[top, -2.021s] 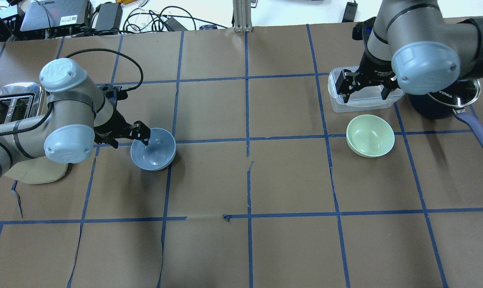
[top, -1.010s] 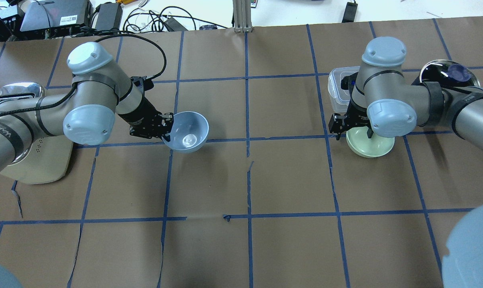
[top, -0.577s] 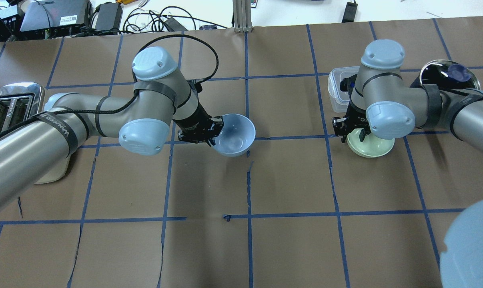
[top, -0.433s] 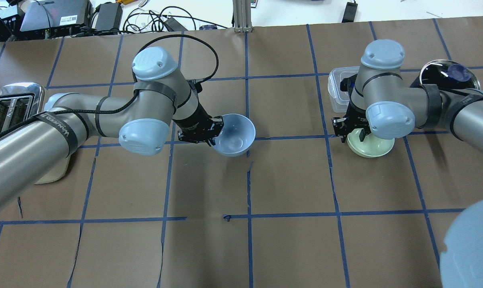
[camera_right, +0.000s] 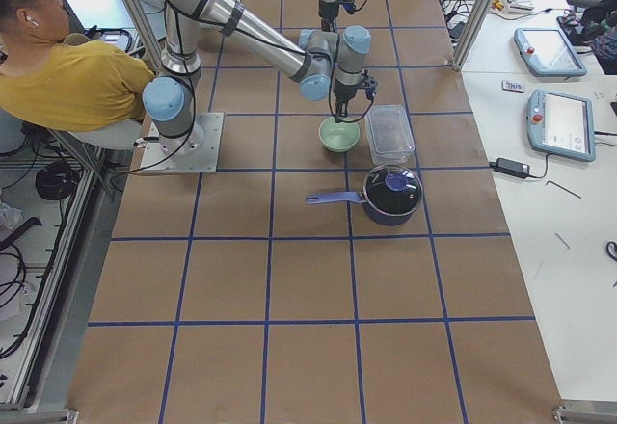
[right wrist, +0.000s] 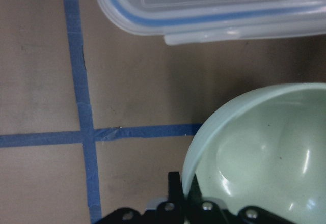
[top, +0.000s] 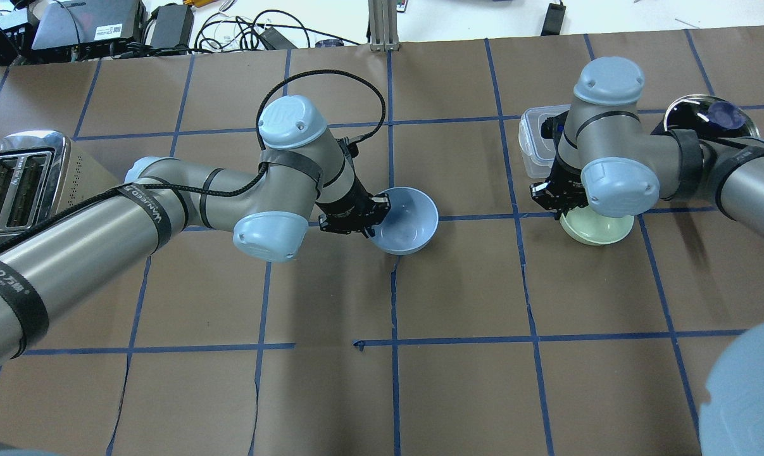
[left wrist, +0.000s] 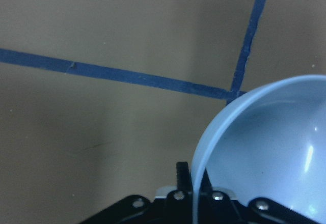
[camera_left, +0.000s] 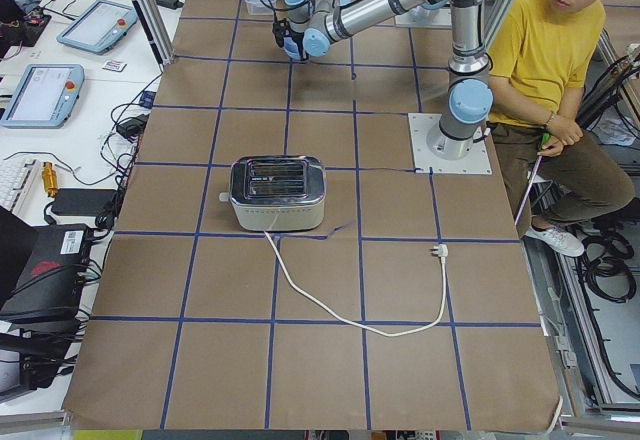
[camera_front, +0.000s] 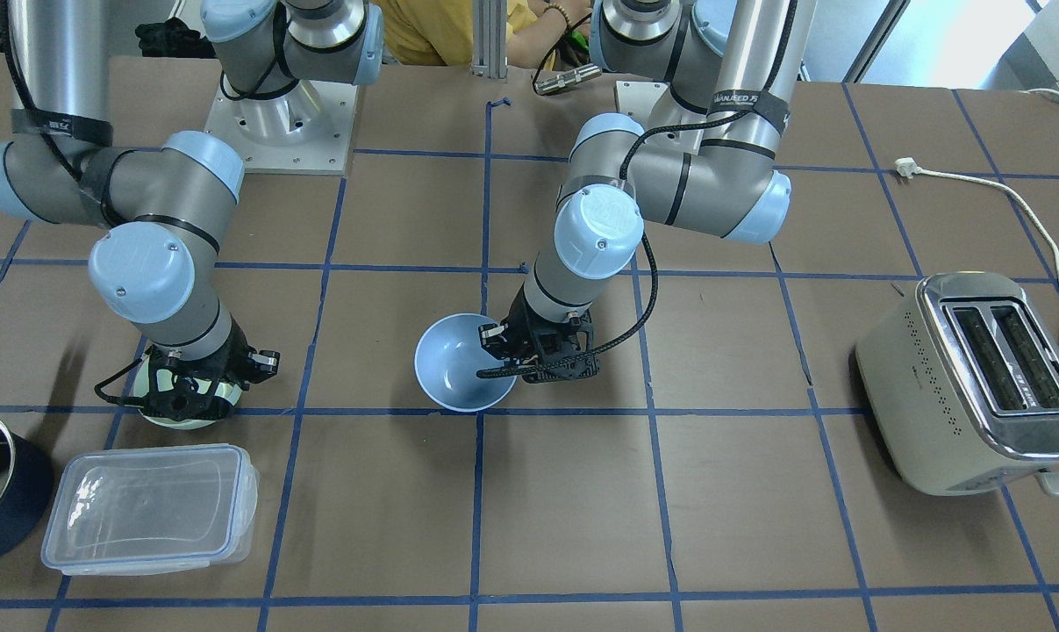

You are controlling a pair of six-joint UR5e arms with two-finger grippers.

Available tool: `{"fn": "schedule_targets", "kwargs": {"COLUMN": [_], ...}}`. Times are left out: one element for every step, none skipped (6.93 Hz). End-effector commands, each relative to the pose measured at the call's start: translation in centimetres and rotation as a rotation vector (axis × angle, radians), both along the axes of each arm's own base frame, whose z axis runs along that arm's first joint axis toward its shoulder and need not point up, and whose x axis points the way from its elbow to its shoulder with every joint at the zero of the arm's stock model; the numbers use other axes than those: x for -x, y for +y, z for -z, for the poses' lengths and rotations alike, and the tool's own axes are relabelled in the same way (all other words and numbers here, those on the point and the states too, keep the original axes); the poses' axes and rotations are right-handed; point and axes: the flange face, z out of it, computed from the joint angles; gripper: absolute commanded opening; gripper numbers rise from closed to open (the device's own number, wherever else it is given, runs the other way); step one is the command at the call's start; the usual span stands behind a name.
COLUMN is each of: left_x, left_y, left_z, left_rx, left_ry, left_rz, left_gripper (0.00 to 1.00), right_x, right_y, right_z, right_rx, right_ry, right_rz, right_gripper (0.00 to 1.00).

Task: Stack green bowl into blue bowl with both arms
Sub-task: 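Slide blue bowl to table center with left gripper while right gripper lifts green bowl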

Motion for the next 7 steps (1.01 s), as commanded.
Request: {"fn": "schedule_targets", "kwargs": {"left_x": [-0.1,-0.1,-0.3,-0.4,-0.3,-0.7,-1.1], "left_y": [0.5,0.5,0.5,0.4,-0.1,-1.4,-2.0], "left_z": [0.7,0.7,0.8,0.9,-0.2,-2.7,-4.7], "left_rx": [-0.013,-0.012,-0.009,-0.009,0.018,0.056,0.069], "left_ry": [-0.005,-0.006,-0.024,-0.035,-0.027,-0.02,-0.05], "left_rz": [0.009,0.01,0.009,-0.003,0.009,-0.004,-0.012], "left_gripper": [0.0,0.0,0.07,0.5,0.53,0.66,0.77], "right_x": [0.0,-0.1,-0.3,-1.4,-3.2,-4.8,-6.6], "right_y": [-0.7,-1.1,-1.9,-2.5,-3.0,-3.1,-3.1], "right_z": [-2.5,-3.6,-5.2,-6.9,-8.5,-9.4,-9.8], "right_rx": [0.04,0.026,0.025,0.03,0.035,0.056,0.073], "right_ry": [0.026,0.033,0.034,0.032,0.034,0.039,0.035], "right_rz": [0.017,0.041,0.071,0.106,0.111,0.132,0.148], "right_gripper": [0.0,0.0,0.0,0.0,0.0,0.0,0.0]}}
